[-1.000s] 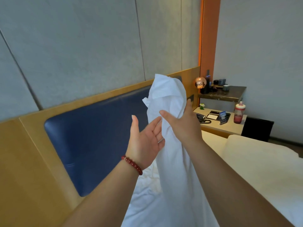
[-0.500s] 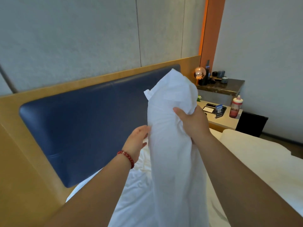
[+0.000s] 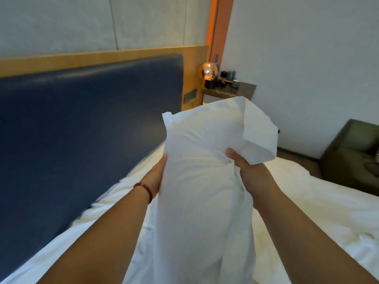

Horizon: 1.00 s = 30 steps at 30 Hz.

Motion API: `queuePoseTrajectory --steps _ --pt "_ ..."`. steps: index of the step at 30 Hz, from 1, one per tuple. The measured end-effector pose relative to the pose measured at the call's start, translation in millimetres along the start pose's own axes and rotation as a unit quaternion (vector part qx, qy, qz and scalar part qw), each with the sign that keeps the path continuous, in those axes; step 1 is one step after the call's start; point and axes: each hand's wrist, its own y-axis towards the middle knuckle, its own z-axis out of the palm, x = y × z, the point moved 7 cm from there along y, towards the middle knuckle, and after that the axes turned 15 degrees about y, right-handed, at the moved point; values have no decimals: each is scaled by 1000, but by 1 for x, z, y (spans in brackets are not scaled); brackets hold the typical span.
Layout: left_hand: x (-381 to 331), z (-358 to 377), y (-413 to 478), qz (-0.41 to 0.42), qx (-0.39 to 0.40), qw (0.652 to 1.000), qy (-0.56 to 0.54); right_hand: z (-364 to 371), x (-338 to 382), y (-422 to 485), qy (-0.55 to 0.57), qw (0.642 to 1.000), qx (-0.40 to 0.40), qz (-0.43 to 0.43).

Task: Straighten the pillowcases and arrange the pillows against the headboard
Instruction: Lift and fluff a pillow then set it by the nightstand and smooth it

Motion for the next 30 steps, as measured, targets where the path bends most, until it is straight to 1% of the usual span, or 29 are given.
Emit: queuePoseTrajectory --steps 5,6,8,10,15,19,21,25,27,30 --pt "31 7 38 -59 41 997 2 -15 -18 16 5 999 -41 -3" --pt "40 6 43 -74 36 997 2 -20 -22 19 -9 999 -51 -7" --pt "49 2 49 -82 14 997 -3 -27 -28 25 -81 995 -60 -23" --pt "48 -3 44 -82 -21 996 11 -32 -34 28 -131 990 -57 -20" --pt "30 -33 19 -37 -138 990 -6 -22 -34 39 -148 988 -36 16" --pt "7 -62 -14 -3 -218 976 -16 -14 -18 50 -204 978 -5 34" --pt "-8 -73 -34 9 -250 968 -20 -10 -3 46 -225 972 -12 62" --pt "-52 -92 -84 41 -301 952 -19 1 34 33 -186 981 20 56" --pt "-74 -102 -112 63 -322 944 -13 12 50 17 -129 988 29 76" --pt "-99 -120 -154 83 -357 930 -6 25 68 3 -54 996 38 59"
